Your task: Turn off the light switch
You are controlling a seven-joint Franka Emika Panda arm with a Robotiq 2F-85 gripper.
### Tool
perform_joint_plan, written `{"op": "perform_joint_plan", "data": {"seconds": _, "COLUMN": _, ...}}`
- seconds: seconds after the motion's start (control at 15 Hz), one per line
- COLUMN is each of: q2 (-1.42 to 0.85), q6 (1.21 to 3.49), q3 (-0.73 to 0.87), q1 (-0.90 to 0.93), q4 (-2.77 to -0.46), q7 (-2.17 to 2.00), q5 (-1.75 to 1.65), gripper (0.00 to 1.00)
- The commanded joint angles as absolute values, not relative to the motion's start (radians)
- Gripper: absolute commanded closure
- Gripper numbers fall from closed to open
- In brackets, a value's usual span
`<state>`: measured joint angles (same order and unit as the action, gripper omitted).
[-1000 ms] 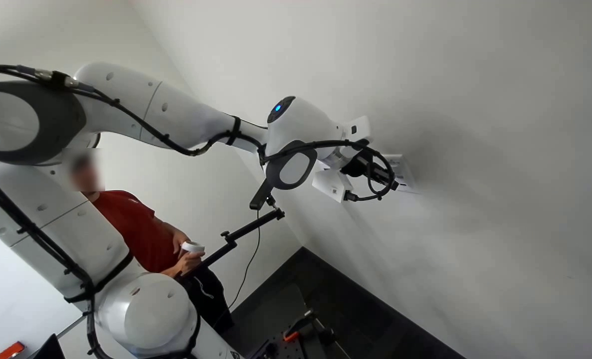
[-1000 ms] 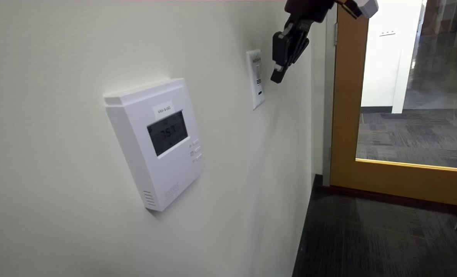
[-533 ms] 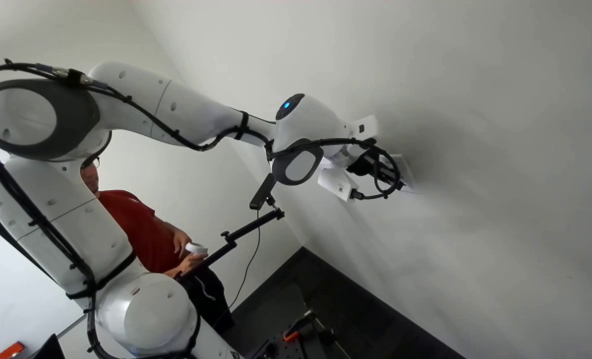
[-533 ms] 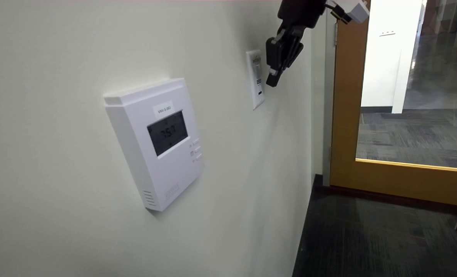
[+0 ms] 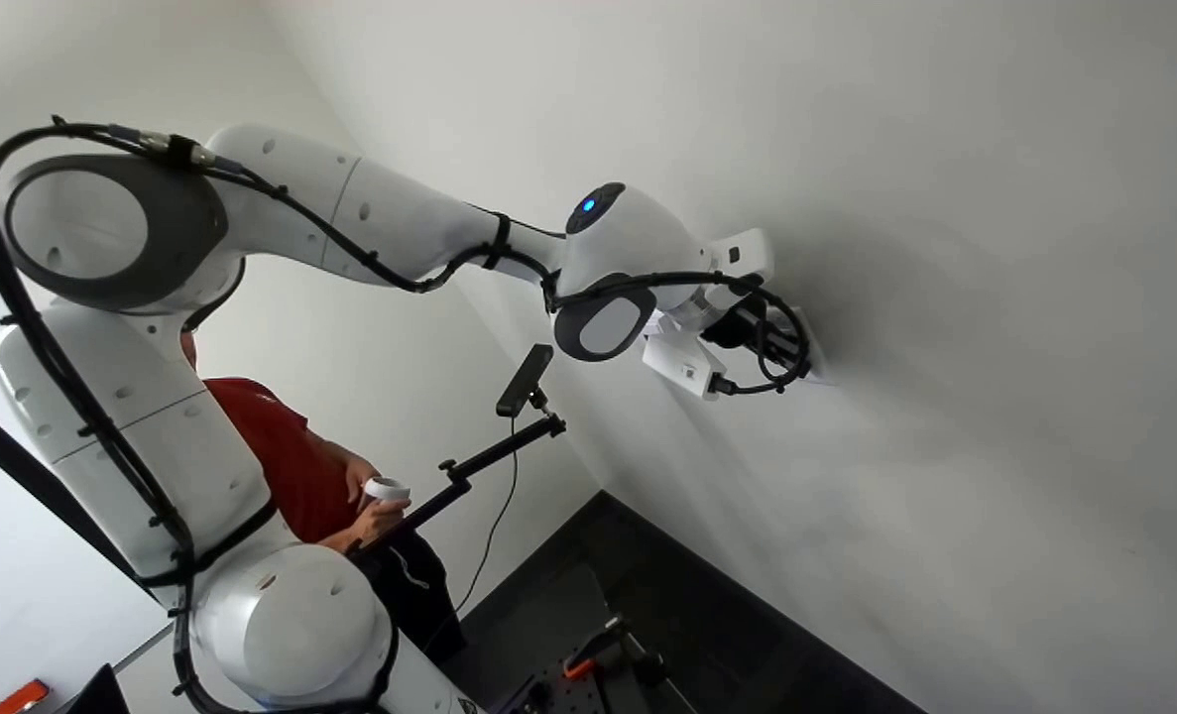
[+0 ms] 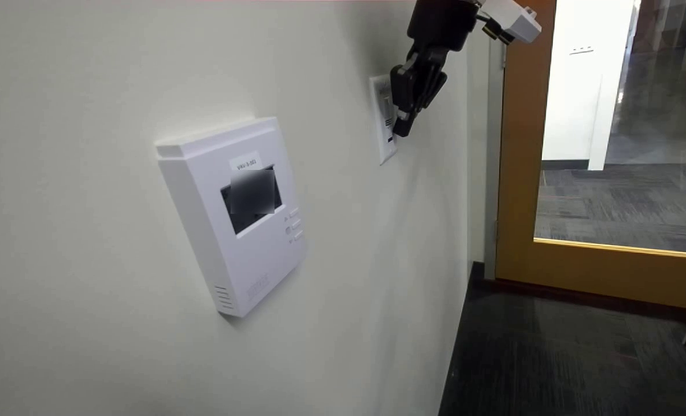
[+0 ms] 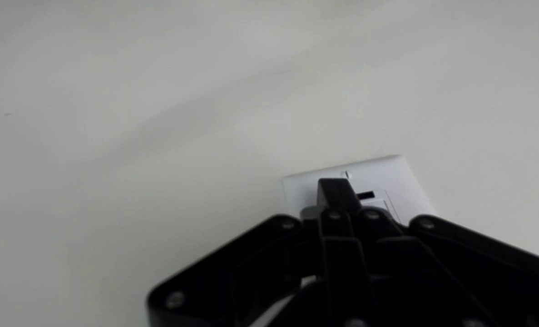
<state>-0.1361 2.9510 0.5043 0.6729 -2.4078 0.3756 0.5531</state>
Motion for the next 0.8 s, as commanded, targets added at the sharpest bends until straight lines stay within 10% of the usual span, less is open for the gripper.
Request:
{"op": "perform_joint_plan", "data": {"seconds": 0.0, "q2": -0.14, "q6": 2.909, "q3": 0.481, "q1": 0.647, "q4": -2.372, "q7": 0.441, "q5": 0.611, "gripper": 1.0}}
{"op": "perform_joint_plan", "data": {"seconds": 0.4, "q2": -0.123, "q6": 2.916, "q3": 0.521, "q1": 0.666, "q4": -2.418, "q7": 0.407, "q5": 0.556, "gripper": 1.0}}
{"op": "perform_joint_plan", "data": {"seconds": 0.73, "q2": 0.023, "q6": 2.896, "q3": 0.15, "q1": 0.274, "q4": -2.543, "q7": 0.175, "q5": 0.195, "gripper": 1.0}}
